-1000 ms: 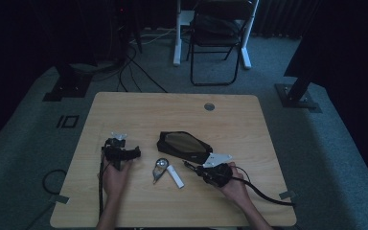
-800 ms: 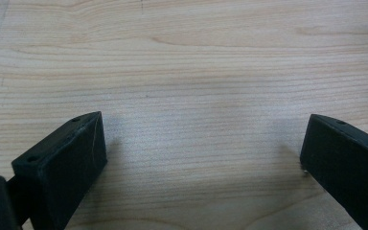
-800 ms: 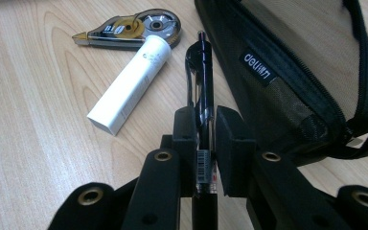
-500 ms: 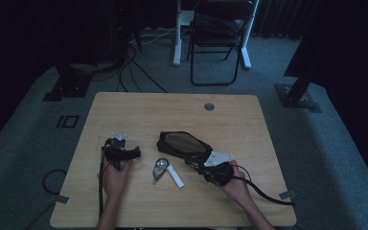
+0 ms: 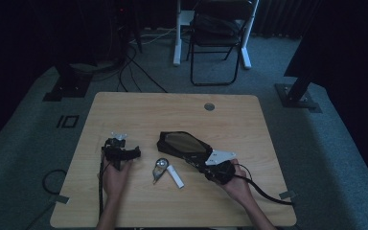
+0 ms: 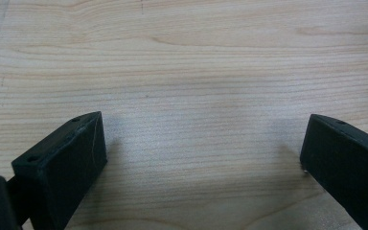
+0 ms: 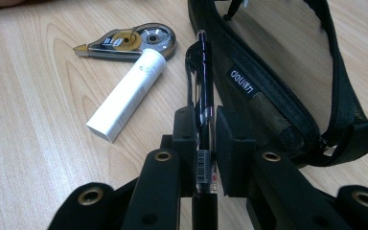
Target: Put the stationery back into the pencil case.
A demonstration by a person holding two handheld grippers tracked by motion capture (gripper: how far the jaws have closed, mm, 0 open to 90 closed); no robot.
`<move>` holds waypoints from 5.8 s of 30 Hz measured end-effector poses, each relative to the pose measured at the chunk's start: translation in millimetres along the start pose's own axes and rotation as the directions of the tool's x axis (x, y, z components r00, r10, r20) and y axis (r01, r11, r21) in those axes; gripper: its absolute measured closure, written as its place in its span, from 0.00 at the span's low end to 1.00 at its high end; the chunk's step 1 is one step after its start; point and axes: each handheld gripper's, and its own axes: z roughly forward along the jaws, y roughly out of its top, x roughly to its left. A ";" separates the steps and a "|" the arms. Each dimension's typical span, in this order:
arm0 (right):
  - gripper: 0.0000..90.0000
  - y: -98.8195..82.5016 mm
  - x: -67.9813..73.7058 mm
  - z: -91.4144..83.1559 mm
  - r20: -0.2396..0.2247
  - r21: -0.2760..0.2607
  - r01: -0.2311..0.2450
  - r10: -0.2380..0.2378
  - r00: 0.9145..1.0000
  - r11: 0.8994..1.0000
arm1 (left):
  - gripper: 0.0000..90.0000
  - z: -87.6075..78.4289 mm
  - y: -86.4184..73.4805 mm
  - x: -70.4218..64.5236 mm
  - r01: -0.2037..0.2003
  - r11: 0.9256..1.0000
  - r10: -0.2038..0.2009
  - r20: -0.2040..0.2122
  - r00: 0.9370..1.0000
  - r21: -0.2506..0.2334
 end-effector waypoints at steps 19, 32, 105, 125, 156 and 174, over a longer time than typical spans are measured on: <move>0.89 10.4 -5.9 -6.1 0.012 -0.023 0.015 -0.015 1.000 1.000 | 0.02 0.0 0.0 0.0 0.000 1.000 0.000 0.000 1.000 0.000; 0.89 24.5 -11.6 -8.6 0.013 -0.047 0.022 -0.022 1.000 0.999 | 0.02 0.0 0.0 0.0 0.000 1.000 0.000 0.000 1.000 0.000; 0.89 80.4 -64.3 1.6 -0.049 -0.122 0.043 -0.049 0.998 0.992 | 0.02 0.0 0.0 0.0 0.001 1.000 -0.001 0.001 1.000 0.000; 0.89 80.6 -71.1 13.8 -0.082 -0.140 0.032 -0.044 0.996 0.990 | 0.02 0.1 0.0 0.0 0.001 1.000 -0.001 0.001 1.000 -0.001; 0.88 76.5 -77.4 43.3 -0.108 -0.133 0.029 -0.044 0.993 0.991 | 0.02 0.3 0.0 -0.2 0.004 1.000 -0.004 0.000 1.000 -0.005; 0.88 83.4 -73.2 55.4 -0.116 -0.115 0.056 -0.070 0.991 0.992 | 0.02 0.2 0.0 -0.1 0.001 1.000 -0.001 0.000 1.000 -0.002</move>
